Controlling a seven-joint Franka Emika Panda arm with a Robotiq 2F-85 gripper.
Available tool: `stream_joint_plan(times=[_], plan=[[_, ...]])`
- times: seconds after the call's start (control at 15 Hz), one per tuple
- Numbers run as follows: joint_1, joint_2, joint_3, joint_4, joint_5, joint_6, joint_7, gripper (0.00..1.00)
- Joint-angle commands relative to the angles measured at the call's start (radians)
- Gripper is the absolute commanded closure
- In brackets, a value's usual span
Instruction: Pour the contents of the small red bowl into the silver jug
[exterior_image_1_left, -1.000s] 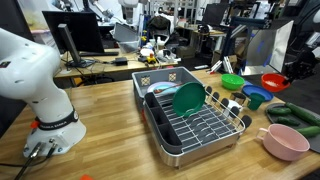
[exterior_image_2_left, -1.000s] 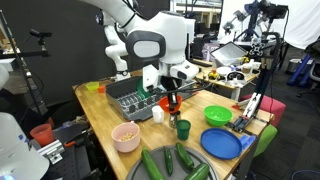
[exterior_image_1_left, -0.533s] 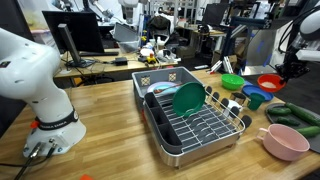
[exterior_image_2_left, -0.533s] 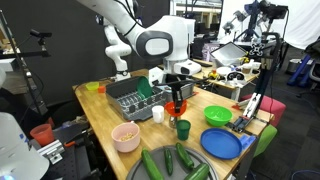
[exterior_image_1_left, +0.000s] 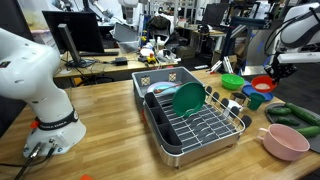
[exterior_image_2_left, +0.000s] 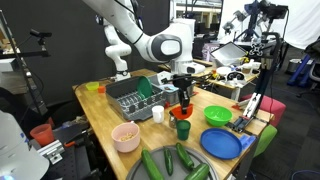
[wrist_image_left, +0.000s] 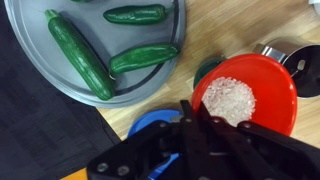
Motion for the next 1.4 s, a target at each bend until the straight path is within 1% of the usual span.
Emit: stream_joint_plan(times=[0.0,0.2,0.6,0.67,0.8,1.0,1.2,1.33], plan=[[0.011,0.018,-0.007,0.020,0.005,-0.021,-0.003,0.93],[0.017,0.048,-0.007,0.052,0.005,-0.040,-0.001,0.93],[0.016,0.048,-0.009,0.058,0.004,-0.052,0.000,0.93],[0.016,0.048,-0.009,0.058,0.004,-0.052,0.000,0.98],[0.030,0.053,-0.009,0.072,-0.007,-0.072,0.011,0.98],[0.070,0.057,-0.021,0.096,-0.053,-0.100,0.044,0.98],[0.127,0.081,-0.043,0.149,-0.153,-0.185,0.126,0.98],[0.150,0.097,-0.043,0.178,-0.209,-0.236,0.163,0.98]])
